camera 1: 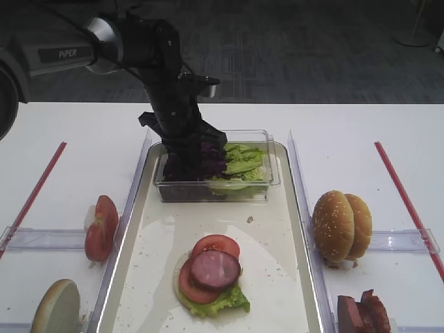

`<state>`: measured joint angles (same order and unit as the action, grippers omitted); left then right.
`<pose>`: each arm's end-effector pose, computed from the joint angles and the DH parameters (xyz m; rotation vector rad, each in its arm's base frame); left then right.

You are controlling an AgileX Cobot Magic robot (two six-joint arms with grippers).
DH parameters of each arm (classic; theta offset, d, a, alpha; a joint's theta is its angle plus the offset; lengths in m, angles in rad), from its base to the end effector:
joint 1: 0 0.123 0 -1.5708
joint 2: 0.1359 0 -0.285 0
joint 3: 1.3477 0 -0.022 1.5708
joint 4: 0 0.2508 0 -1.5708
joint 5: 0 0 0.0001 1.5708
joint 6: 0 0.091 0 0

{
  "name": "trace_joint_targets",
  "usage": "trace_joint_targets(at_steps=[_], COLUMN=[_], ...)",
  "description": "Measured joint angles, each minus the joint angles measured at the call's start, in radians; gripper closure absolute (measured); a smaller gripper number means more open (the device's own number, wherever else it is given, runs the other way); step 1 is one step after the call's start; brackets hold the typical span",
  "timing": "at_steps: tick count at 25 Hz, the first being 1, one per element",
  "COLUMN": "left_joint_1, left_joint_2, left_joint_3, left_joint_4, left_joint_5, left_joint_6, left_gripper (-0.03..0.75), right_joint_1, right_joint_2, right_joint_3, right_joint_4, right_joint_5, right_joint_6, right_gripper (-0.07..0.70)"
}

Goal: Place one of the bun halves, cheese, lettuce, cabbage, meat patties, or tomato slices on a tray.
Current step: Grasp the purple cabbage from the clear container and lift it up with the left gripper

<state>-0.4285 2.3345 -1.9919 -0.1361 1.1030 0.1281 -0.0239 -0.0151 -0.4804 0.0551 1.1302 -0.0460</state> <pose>0.4417 -0.2139 0.1699 0.7394 2.8475 -0.2334 -0.0079 0.0047 0.2664 -0.0281 2.1169 0.0252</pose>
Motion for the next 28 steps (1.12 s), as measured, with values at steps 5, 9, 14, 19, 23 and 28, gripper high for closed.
trace_joint_targets(at_steps=[5, 9, 14, 19, 23, 28], left_joint_1=[0.0, 0.0, 0.0, 0.0, 0.0, 0.0], left_joint_2=[0.006, 0.006, 0.006, 0.006, 0.006, 0.006], left_joint_3=[-0.08, -0.138, -0.192, -0.21, -0.212, -0.212], left_joint_4=[0.0, 0.002, 0.002, 0.0, -0.002, -0.002], left_joint_5=[0.094, 0.119, 0.125, 0.129, 0.129, 0.129], left_joint_6=[0.0, 0.002, 0.002, 0.002, 0.002, 0.002], left_gripper=[0.681, 0.682, 0.682, 0.682, 0.682, 0.682], right_joint_1=[0.0, 0.0, 0.0, 0.0, 0.0, 0.0], right_joint_2=[0.0, 0.0, 0.0, 0.0, 0.0, 0.0], right_joint_3=[0.0, 0.0, 0.0, 0.0, 0.0, 0.0], right_joint_4=[0.0, 0.0, 0.0, 0.0, 0.0, 0.0], right_joint_5=[0.0, 0.0, 0.0, 0.0, 0.0, 0.0], right_joint_6=[0.0, 0.0, 0.0, 0.0, 0.0, 0.0], right_gripper=[-0.06, -0.06, -0.06, -0.06, -0.06, -0.06])
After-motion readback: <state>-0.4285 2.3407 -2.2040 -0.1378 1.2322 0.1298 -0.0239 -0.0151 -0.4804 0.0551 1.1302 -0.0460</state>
